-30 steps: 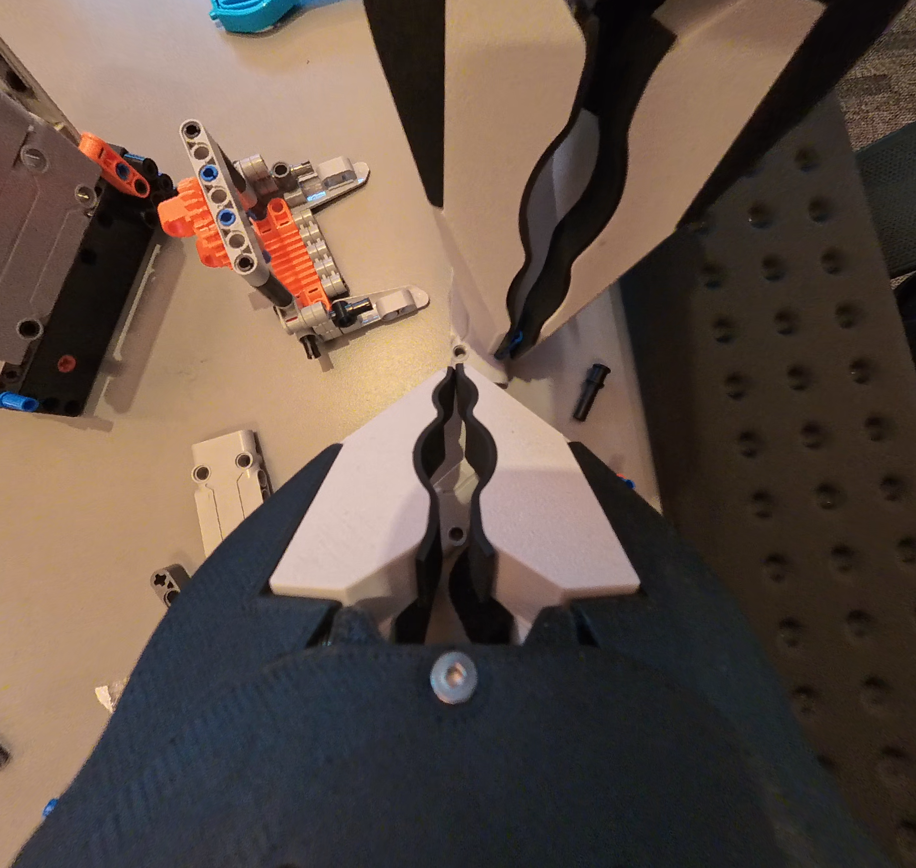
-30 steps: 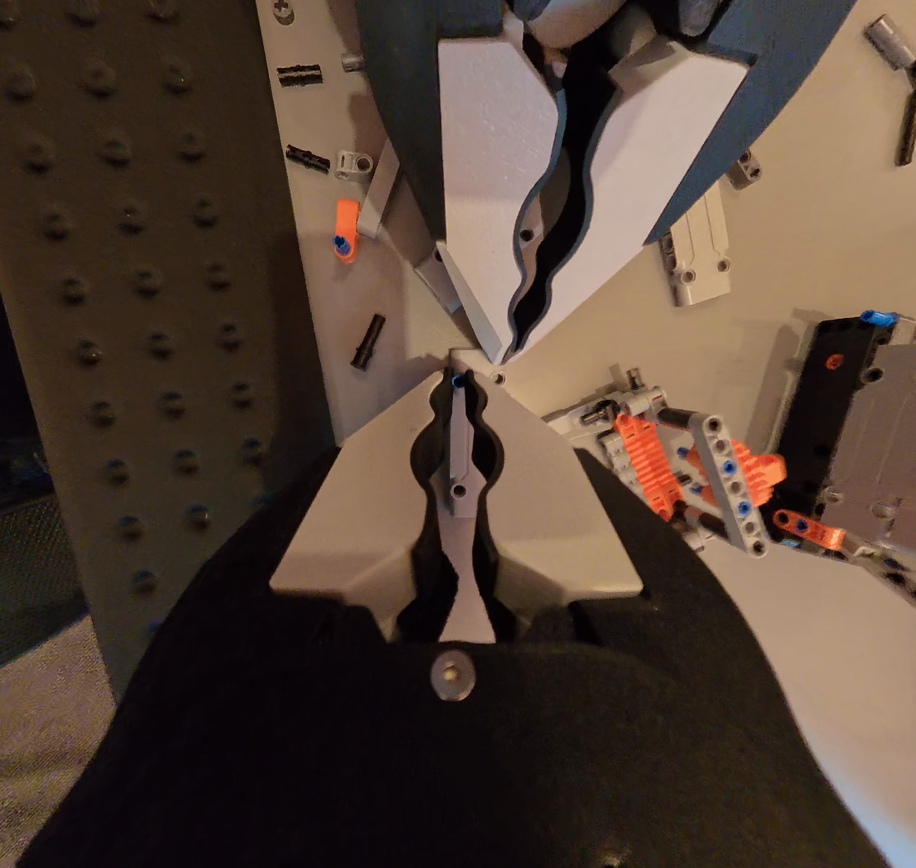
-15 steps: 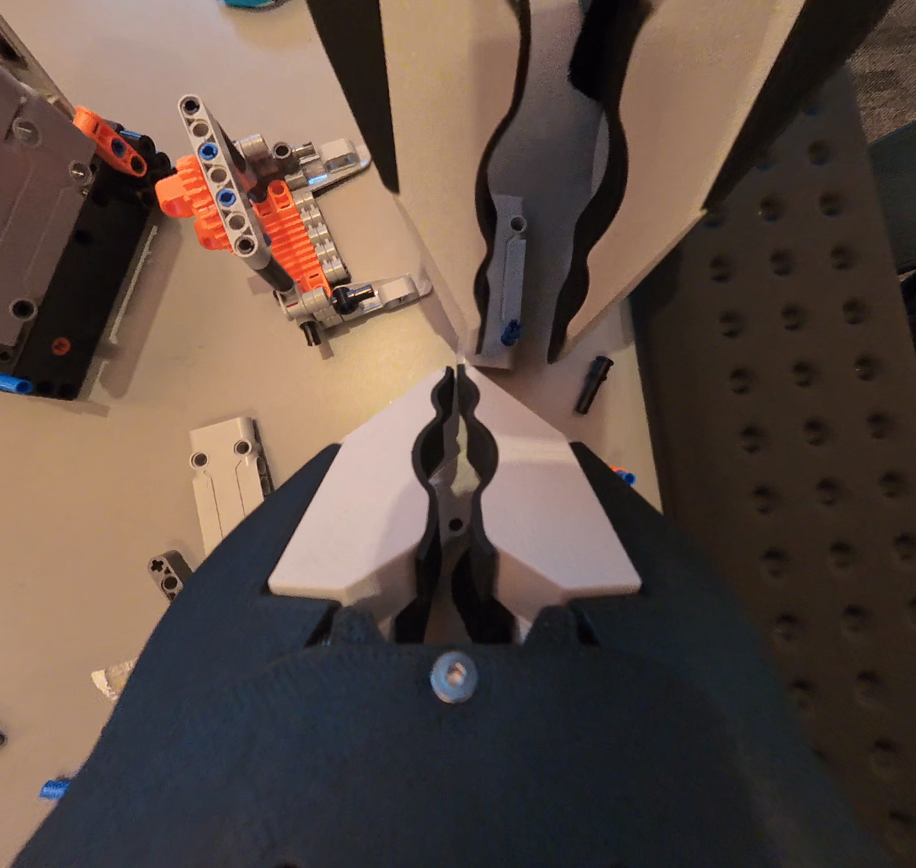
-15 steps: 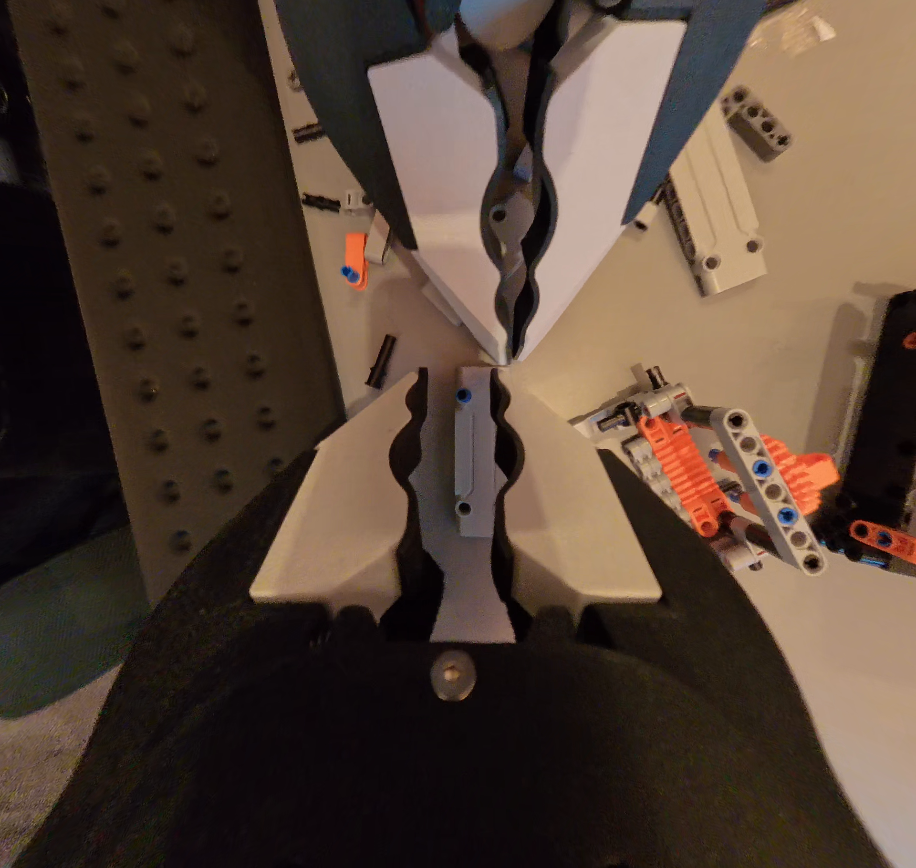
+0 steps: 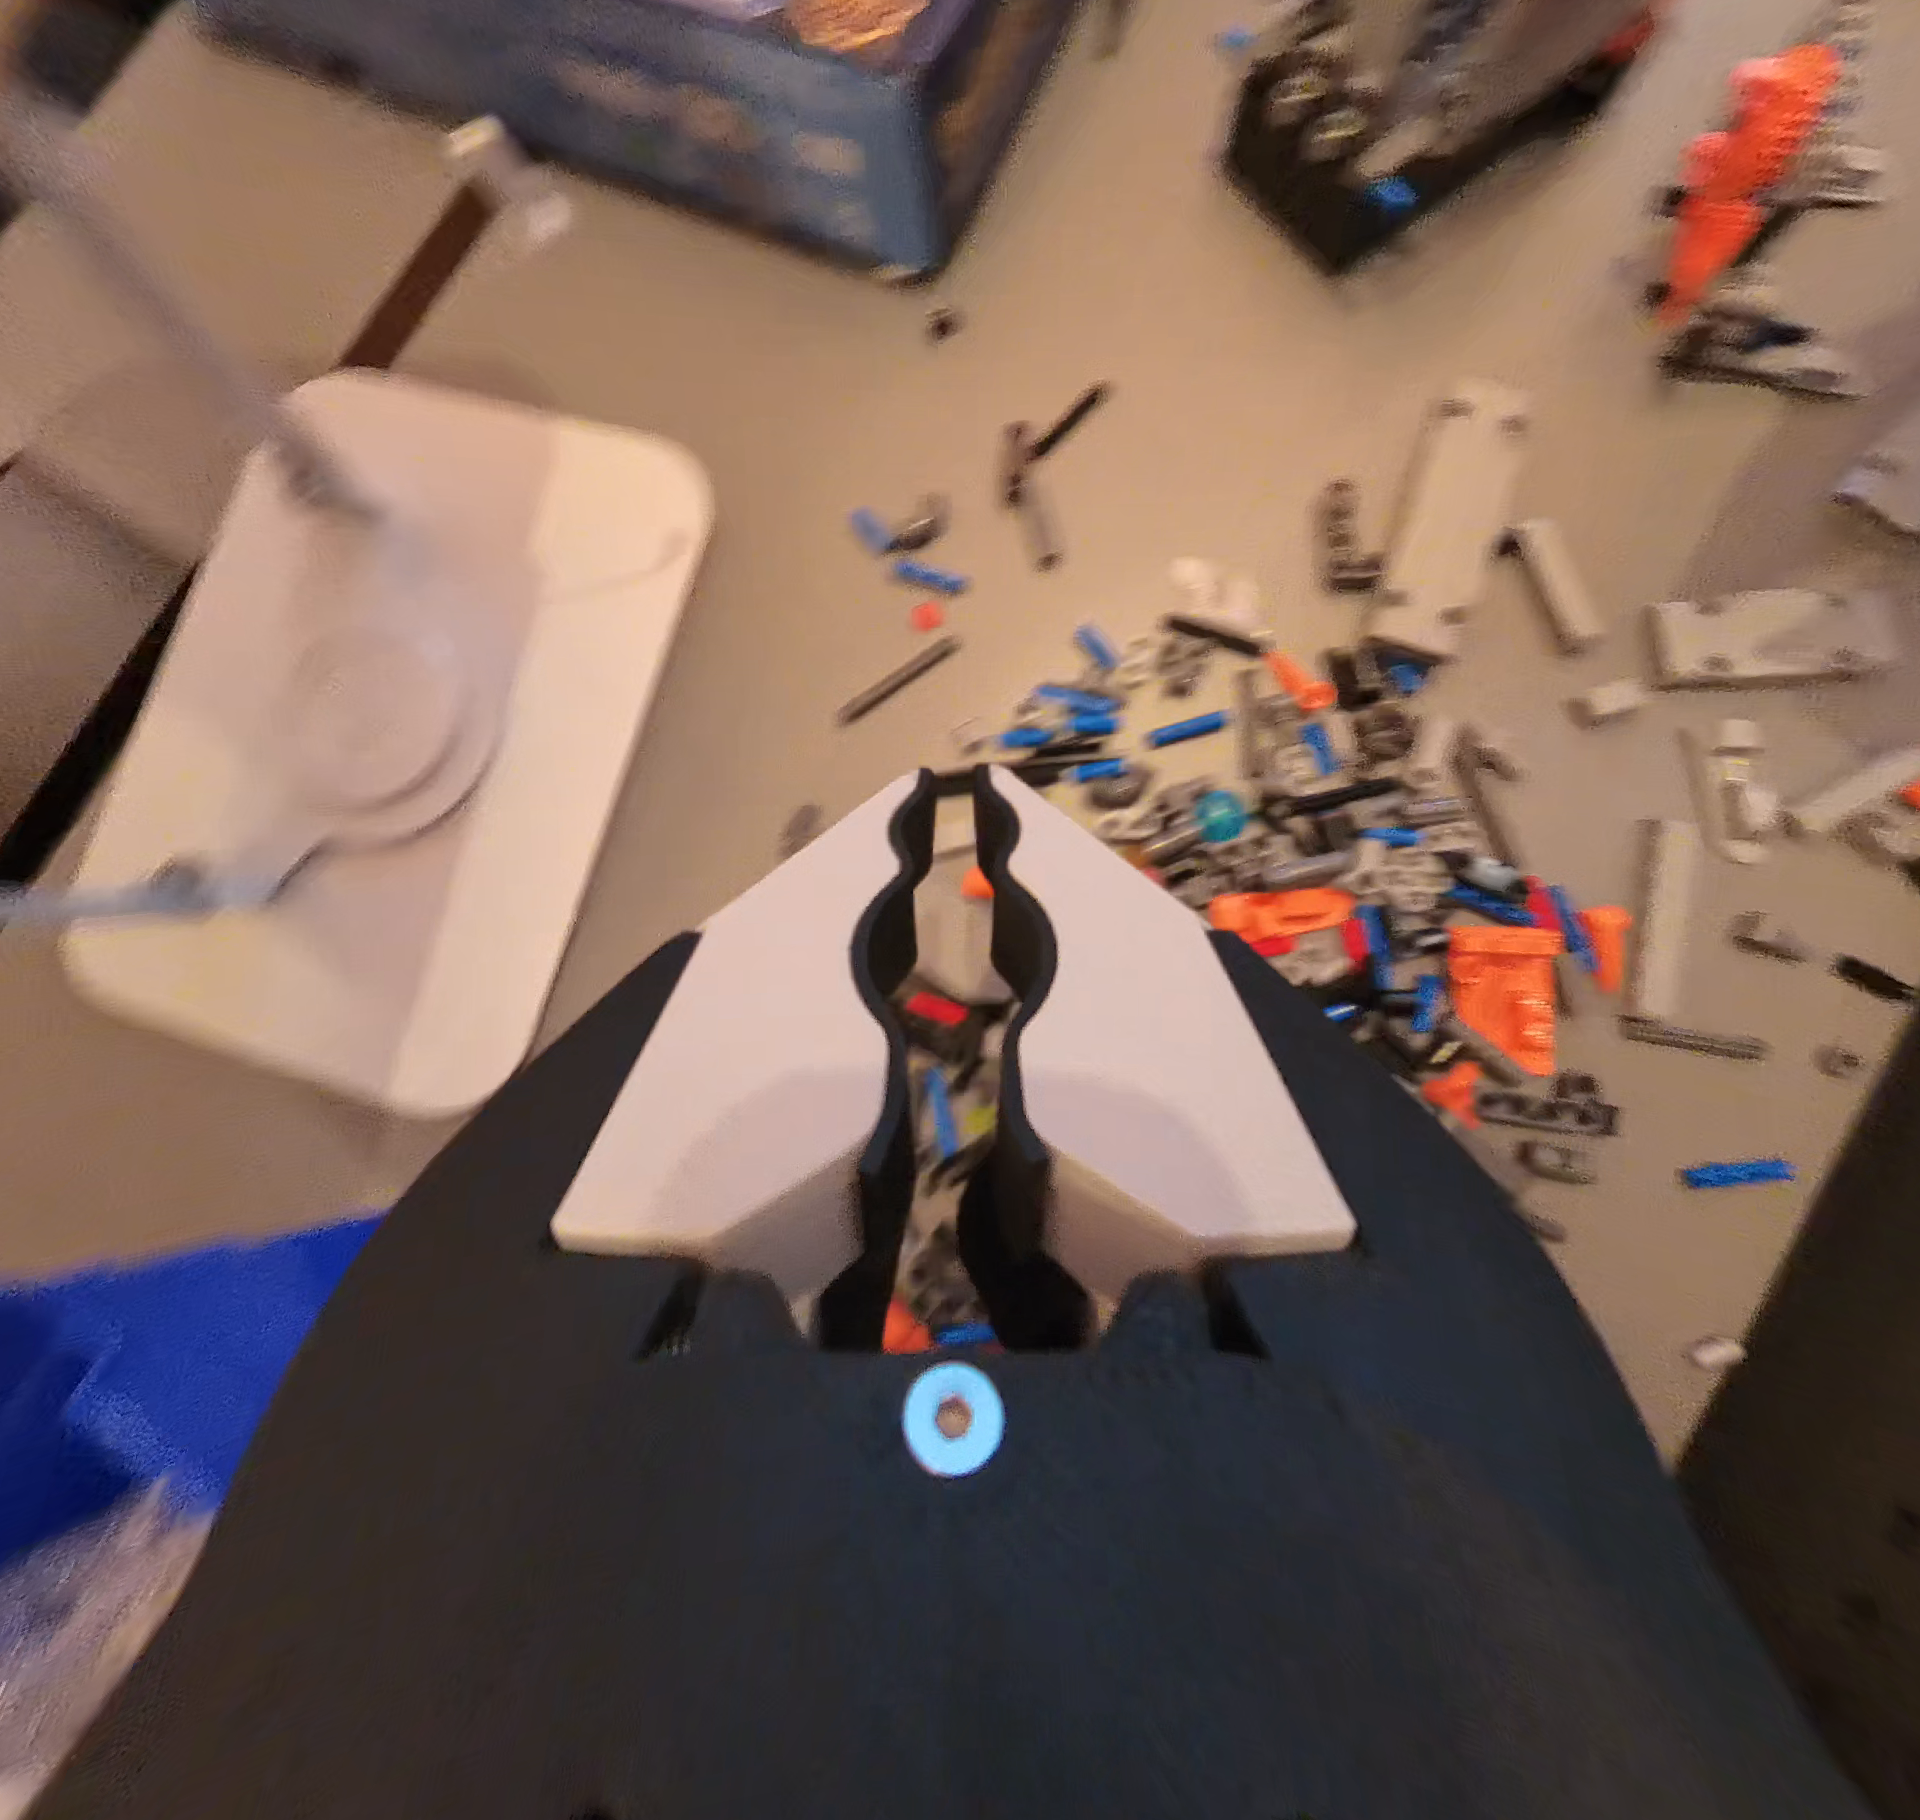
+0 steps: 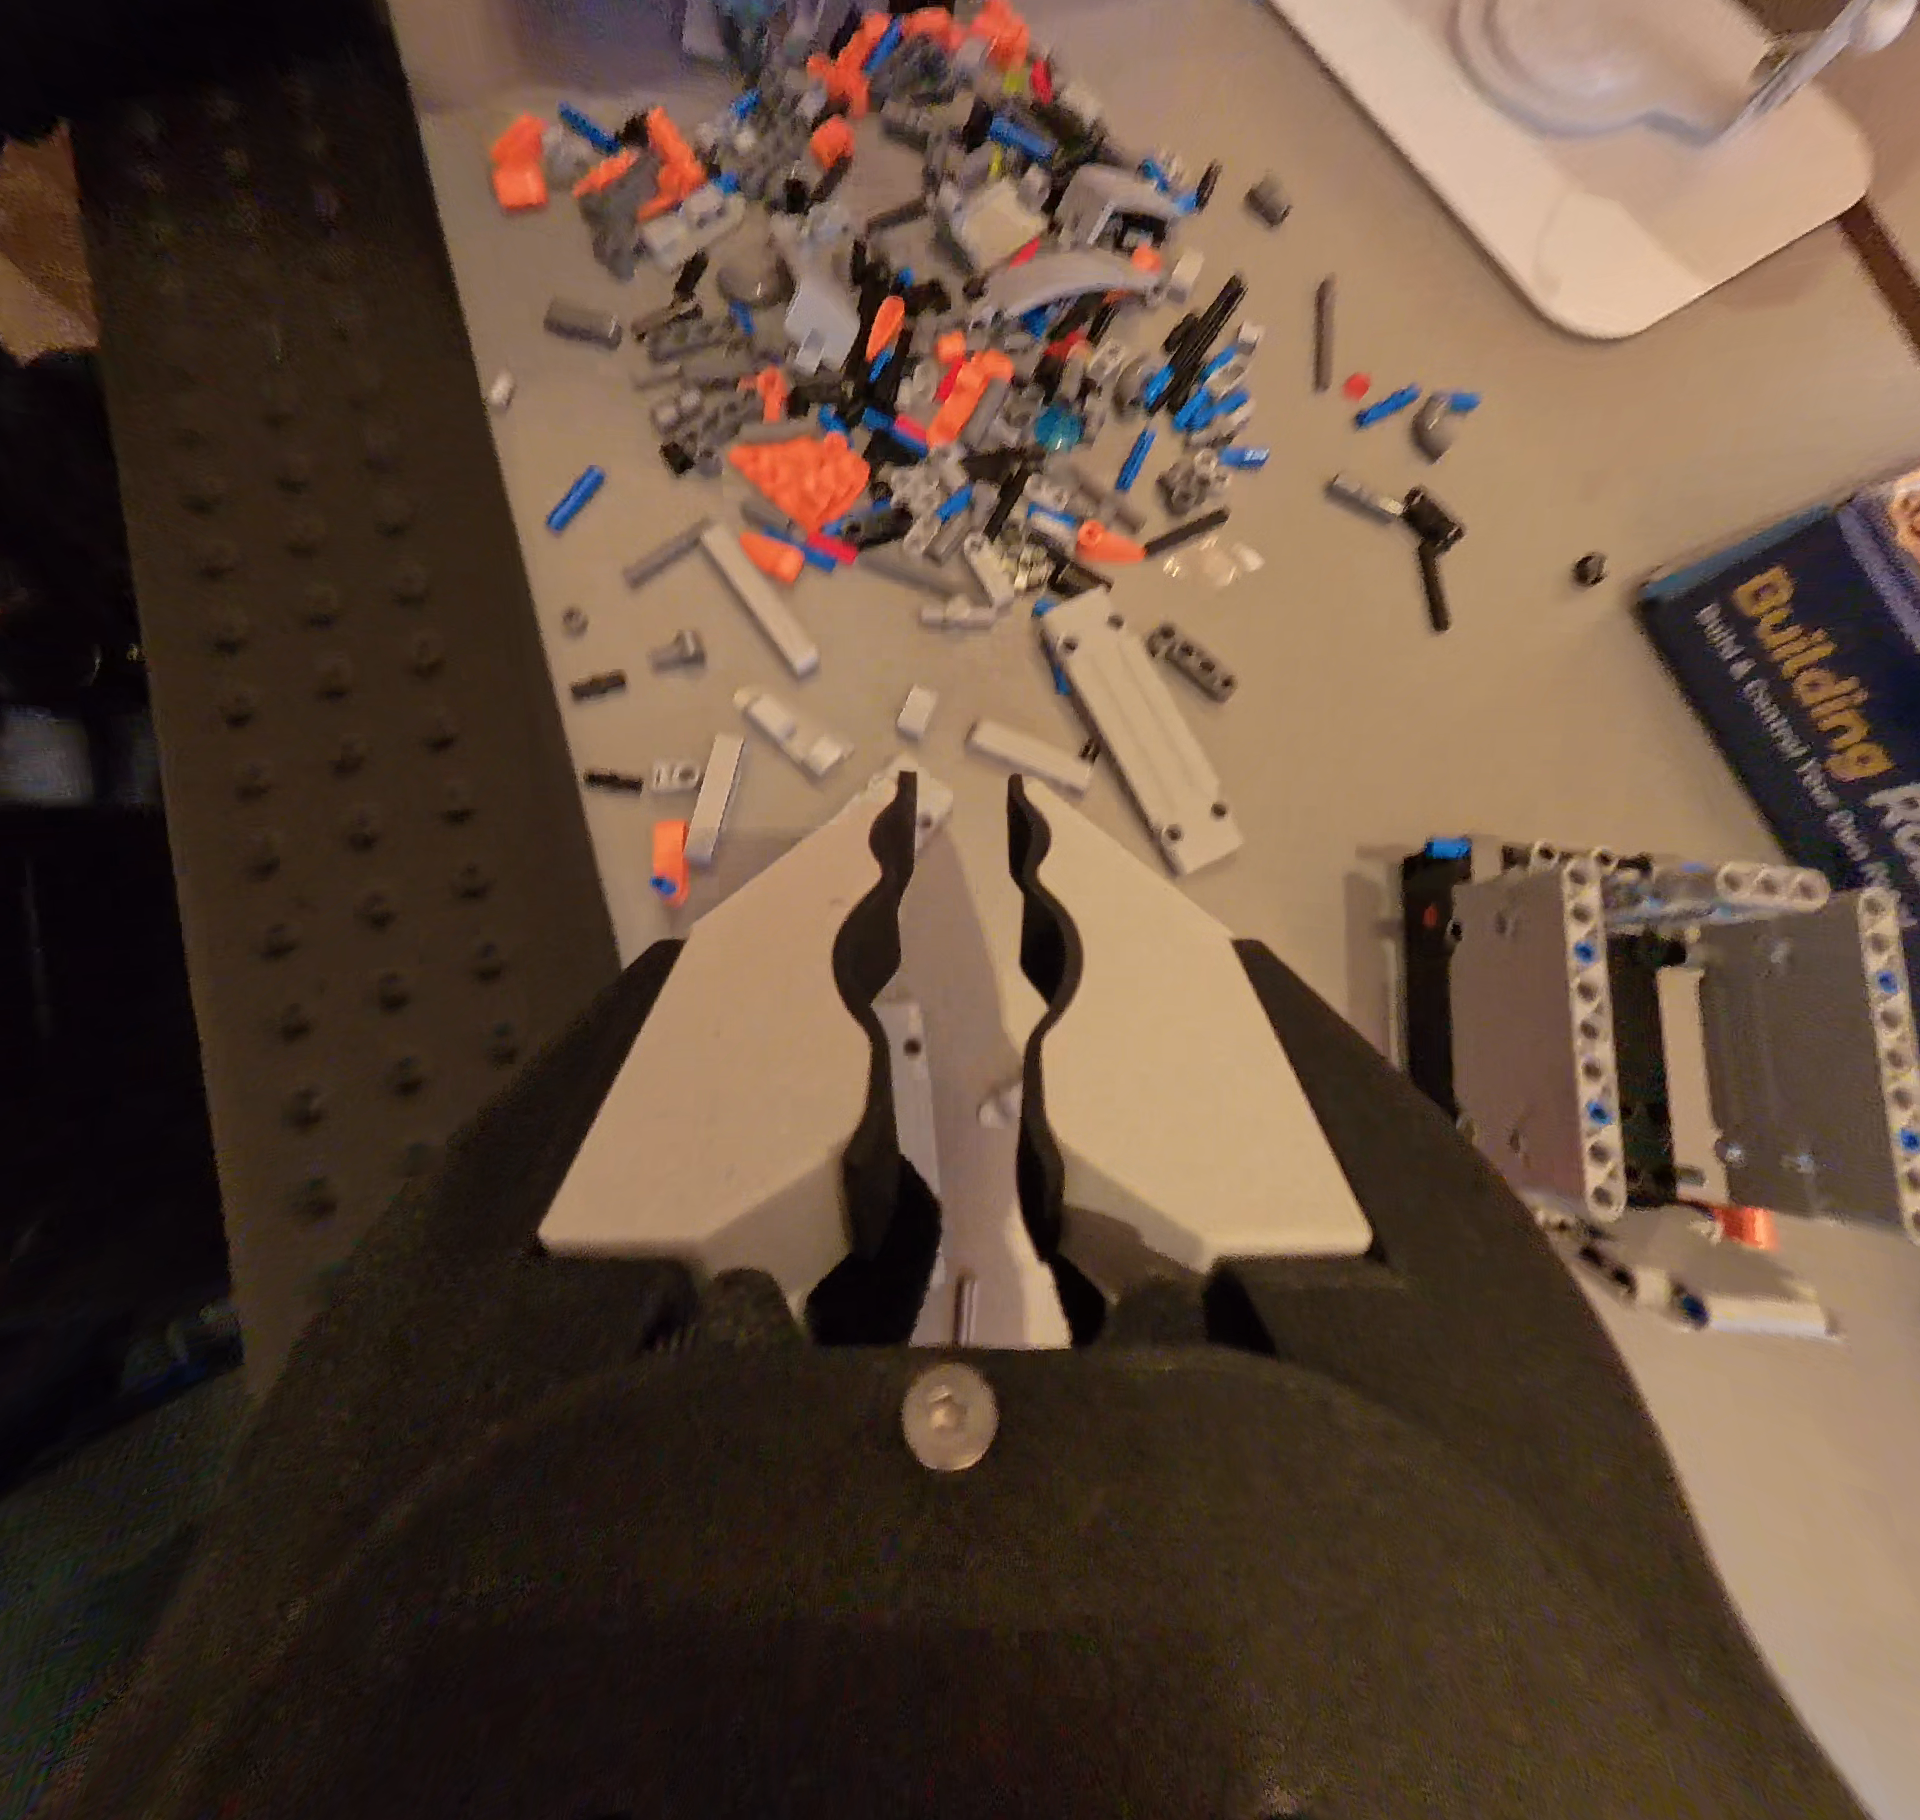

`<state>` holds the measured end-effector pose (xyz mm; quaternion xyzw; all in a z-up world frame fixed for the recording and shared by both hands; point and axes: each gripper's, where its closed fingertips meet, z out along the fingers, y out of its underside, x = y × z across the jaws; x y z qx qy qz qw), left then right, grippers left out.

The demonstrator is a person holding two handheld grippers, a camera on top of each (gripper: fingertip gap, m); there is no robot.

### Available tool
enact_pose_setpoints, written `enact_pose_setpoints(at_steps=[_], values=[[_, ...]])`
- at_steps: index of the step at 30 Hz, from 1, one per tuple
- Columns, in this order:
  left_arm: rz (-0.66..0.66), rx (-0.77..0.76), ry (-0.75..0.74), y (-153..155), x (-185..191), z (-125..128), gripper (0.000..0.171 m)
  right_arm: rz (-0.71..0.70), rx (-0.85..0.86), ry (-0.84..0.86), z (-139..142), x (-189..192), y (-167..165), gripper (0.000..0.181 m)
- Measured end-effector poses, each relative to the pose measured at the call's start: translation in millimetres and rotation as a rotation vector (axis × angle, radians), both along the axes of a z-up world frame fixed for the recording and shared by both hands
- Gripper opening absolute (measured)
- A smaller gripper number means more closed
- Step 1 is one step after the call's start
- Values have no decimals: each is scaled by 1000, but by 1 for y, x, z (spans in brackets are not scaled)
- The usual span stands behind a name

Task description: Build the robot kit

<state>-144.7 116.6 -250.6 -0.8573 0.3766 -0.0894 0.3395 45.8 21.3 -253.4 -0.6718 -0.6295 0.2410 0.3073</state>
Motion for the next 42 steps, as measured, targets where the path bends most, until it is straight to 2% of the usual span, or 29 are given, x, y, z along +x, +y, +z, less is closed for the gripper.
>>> enact_pose_setpoints(at_steps=[3,6,9,14,17,24,30,32,37,39,42], values=[[134,52,-9,7,-40,15,3,-28,25,20,7,-29,10,15],[229,134,-17,8,-62,37,0,-49,43,2,7,-62,23,15],[269,212,-28,7,-68,54,0,-98,20,-16,4,-93,45,14],[279,269,-47,5,-67,64,0,-209,15,-90,-11,-124,98,13],[289,295,-67,2,-70,72,0,-216,-47,-94,-20,-140,112,13],[277,312,-116,-2,-68,79,0,-315,-119,-212,-62,-145,151,12],[251,304,-140,-3,-61,78,0,-347,-138,-276,-86,-145,161,10],[244,302,-138,-3,-59,77,0,-356,-132,-278,-87,-145,163,3],[222,291,-139,-3,-51,73,0,-348,-145,-256,-84,-145,162,2],[202,284,-137,-4,-44,71,0,-342,-190,-163,-70,-148,157,2],[115,291,-137,-8,-22,68,6,-282,-303,100,-22,-158,135,2]])
